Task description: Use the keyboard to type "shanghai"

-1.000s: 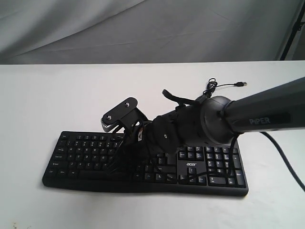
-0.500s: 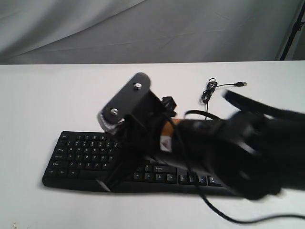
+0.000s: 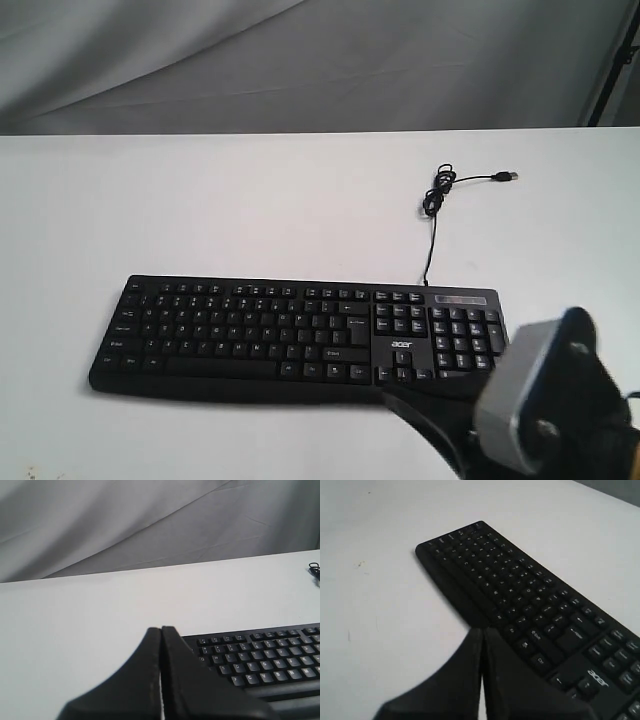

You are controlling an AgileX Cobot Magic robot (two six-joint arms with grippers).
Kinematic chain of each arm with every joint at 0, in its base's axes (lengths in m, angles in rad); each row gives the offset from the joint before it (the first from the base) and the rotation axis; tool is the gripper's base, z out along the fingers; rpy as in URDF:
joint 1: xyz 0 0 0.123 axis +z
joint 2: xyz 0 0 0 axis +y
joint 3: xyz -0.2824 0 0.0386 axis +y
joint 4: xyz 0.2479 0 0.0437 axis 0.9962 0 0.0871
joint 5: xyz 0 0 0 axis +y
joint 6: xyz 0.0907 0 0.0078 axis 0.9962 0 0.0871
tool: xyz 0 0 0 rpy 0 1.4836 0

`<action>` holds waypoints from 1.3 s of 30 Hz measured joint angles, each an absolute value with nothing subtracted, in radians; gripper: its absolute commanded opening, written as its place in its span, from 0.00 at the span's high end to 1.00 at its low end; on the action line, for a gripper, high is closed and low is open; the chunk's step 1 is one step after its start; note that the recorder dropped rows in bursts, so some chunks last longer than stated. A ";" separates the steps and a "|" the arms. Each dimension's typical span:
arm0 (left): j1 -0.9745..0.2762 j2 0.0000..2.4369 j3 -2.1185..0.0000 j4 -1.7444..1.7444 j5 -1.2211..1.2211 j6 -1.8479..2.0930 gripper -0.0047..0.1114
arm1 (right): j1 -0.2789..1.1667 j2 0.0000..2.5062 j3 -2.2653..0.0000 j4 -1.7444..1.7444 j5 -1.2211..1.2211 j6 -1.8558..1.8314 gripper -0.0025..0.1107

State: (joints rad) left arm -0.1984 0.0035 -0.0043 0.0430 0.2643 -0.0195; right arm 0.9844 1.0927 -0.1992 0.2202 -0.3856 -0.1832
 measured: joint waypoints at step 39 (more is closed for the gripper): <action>-0.198 0.003 -0.004 0.043 0.264 -0.020 0.96 | 0.207 0.005 -0.004 0.096 0.263 -0.183 0.98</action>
State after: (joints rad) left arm -0.1984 0.0035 -0.0043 0.0430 0.2643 -0.0195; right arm 0.2068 0.0054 -0.0039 0.0957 0.2632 -0.1832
